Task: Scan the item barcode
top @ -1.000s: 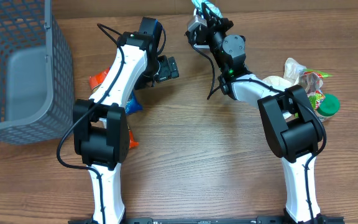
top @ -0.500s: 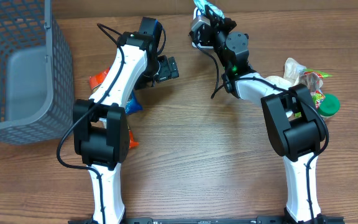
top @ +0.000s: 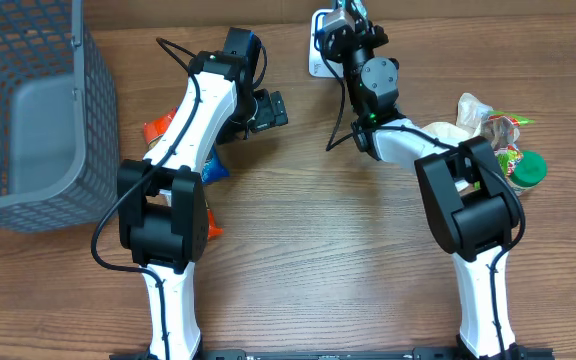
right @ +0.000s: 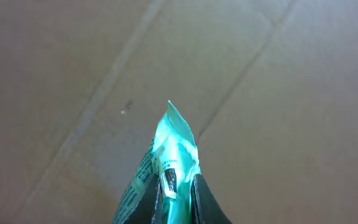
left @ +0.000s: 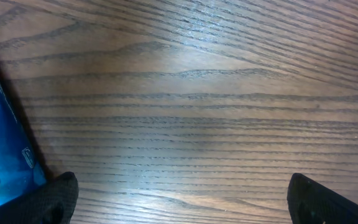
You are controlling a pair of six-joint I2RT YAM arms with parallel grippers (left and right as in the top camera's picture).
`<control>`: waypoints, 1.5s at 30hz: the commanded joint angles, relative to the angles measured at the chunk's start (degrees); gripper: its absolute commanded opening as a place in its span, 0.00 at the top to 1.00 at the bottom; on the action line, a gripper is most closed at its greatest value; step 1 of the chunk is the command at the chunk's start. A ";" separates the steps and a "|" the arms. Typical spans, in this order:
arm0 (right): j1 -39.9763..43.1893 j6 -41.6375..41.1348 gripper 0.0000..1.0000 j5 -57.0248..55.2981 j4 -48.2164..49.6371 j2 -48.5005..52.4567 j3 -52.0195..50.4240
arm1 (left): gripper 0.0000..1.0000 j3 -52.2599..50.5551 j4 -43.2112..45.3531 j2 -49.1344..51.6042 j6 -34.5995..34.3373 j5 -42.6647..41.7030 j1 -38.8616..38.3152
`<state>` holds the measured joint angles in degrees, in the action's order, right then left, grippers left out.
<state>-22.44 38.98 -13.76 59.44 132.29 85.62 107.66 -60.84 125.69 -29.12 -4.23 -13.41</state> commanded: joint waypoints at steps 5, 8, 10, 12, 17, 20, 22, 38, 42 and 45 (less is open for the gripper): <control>-1.38 -14.75 0.96 -11.96 -6.21 -3.56 1.75 | 0.00 0.81 0.02 -0.37 0.44 0.20 -0.11; -1.40 -19.76 0.96 -11.93 -17.05 -7.08 1.75 | 0.00 0.81 0.02 -0.37 0.44 0.20 -0.11; -1.40 -23.85 0.96 -11.93 -23.98 -9.84 1.75 | 0.00 0.81 0.02 -0.37 0.44 0.20 -0.11; -1.31 -26.69 0.96 -11.93 -30.18 -12.70 1.75 | 0.00 0.81 0.02 -0.37 0.44 0.20 -0.11; -1.18 -31.76 0.96 -11.96 -48.96 -22.71 1.75 | 0.00 0.81 0.02 -0.37 0.44 0.20 -0.11; -0.61 -38.47 0.96 -11.96 -60.81 -29.92 1.75 | 0.00 0.81 0.02 -0.37 0.44 0.20 -0.11; -0.04 -43.43 0.96 -11.96 -69.24 -34.80 1.75 | 0.00 0.81 0.02 -0.37 0.44 0.20 -0.11; 12.98 -57.20 0.96 -9.94 -124.17 -49.66 -1.64 | 0.00 0.81 0.02 -0.37 0.44 0.20 -0.11; 16.57 -56.78 0.96 -8.39 -123.62 -46.95 -5.70 | 0.00 0.81 0.02 -0.37 0.44 0.20 -0.11; 18.23 -56.76 0.96 -5.62 -122.86 -44.37 -7.69 | 0.00 0.81 0.02 -0.37 0.44 0.20 -0.11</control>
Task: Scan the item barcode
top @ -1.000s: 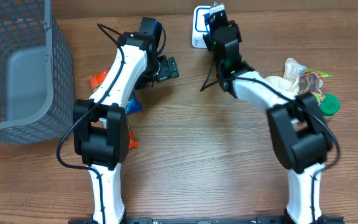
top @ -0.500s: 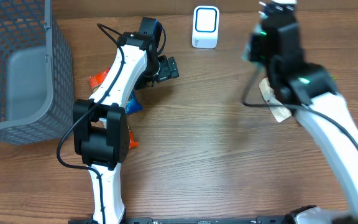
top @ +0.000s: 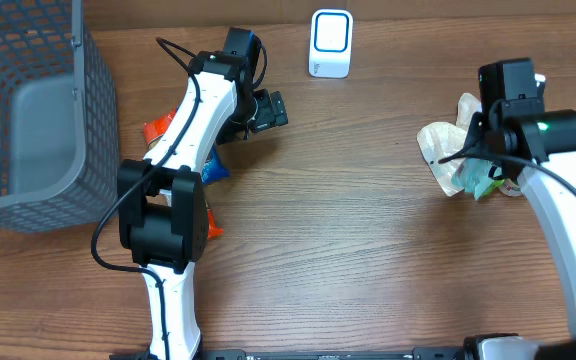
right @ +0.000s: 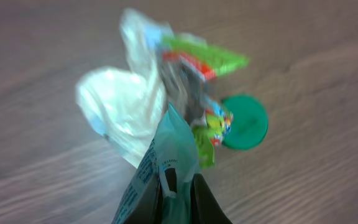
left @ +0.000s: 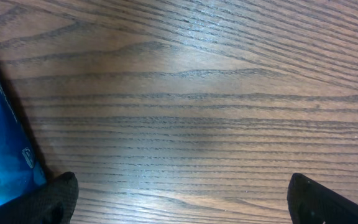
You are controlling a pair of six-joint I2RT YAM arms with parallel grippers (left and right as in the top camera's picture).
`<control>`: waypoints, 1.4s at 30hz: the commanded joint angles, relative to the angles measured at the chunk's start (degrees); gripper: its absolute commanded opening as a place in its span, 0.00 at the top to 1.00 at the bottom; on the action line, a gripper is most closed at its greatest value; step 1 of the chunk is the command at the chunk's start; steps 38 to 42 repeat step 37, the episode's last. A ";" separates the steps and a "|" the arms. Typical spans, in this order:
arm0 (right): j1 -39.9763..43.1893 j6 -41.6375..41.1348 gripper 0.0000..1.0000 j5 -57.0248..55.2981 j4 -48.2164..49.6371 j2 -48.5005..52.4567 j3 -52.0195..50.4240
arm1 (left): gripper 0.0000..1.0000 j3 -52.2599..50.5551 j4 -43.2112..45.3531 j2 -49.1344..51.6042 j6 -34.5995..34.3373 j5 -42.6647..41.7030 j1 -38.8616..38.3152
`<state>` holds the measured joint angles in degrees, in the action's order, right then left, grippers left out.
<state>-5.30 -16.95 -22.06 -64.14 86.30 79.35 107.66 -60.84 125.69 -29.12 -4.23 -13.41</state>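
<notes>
The white barcode scanner (top: 330, 43) stands at the back middle of the table. My right gripper (right: 178, 186) is shut on the top edge of a teal packet (right: 173, 143). In the overhead view that teal packet (top: 481, 184) hangs over the pile of items at the right, far from the scanner. My left gripper (left: 182, 199) is open over bare wood, with a blue packet (left: 2, 143) at its left. In the overhead view the left gripper (top: 268, 108) sits left of the scanner.
A grey mesh basket (top: 28, 110) fills the far left. Under the teal packet lie a white plastic bag (right: 120, 106), a green-and-red packet (right: 197, 59) and a green lid (right: 244, 121). Orange packets (top: 158, 128) and a blue one (top: 214, 170) lie beside the left arm.
My right arm has moved from the scanner at the back middle to the right side, over the pile of items, still shut on the teal packet. The left arm has not moved.
</notes>
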 commanded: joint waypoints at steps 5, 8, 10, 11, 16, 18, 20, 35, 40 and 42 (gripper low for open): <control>1.97 -0.83 0.89 3.32 2.84 5.92 -2.62 | 0.00 0.81 0.02 -0.37 0.44 0.20 -0.11; 1.97 -0.85 0.62 3.34 4.22 7.43 -2.62 | 0.00 0.81 0.02 -0.37 0.44 0.20 -0.11; 1.95 -0.85 0.49 3.37 4.96 7.65 -2.62 | 0.00 0.81 0.02 -0.37 0.44 0.20 -0.11; 1.95 -0.87 0.45 3.37 5.60 7.65 -2.60 | 0.00 0.81 0.02 -0.37 0.44 0.20 -0.11; 1.95 -0.87 0.31 4.44 6.99 7.58 -1.62 | 0.00 0.81 0.02 -0.37 0.44 0.20 -0.11; 1.92 -0.85 0.30 6.29 6.34 7.58 -0.07 | 0.00 0.81 0.02 -0.37 0.44 0.20 -0.11; 1.70 -0.83 0.29 9.70 4.94 7.58 2.40 | 0.00 0.81 0.02 -0.37 0.44 0.20 -0.11; -0.22 -0.68 0.15 42.95 1.03 7.61 10.49 | 0.00 0.81 0.02 -0.37 0.44 0.20 -0.11; -0.22 -0.68 0.09 44.11 0.07 7.61 10.49 | 0.00 0.81 0.02 -0.37 0.46 0.22 -0.11; -0.22 -0.68 0.09 44.11 0.07 7.61 10.49 | 0.00 0.81 0.02 -0.37 0.46 0.22 -0.11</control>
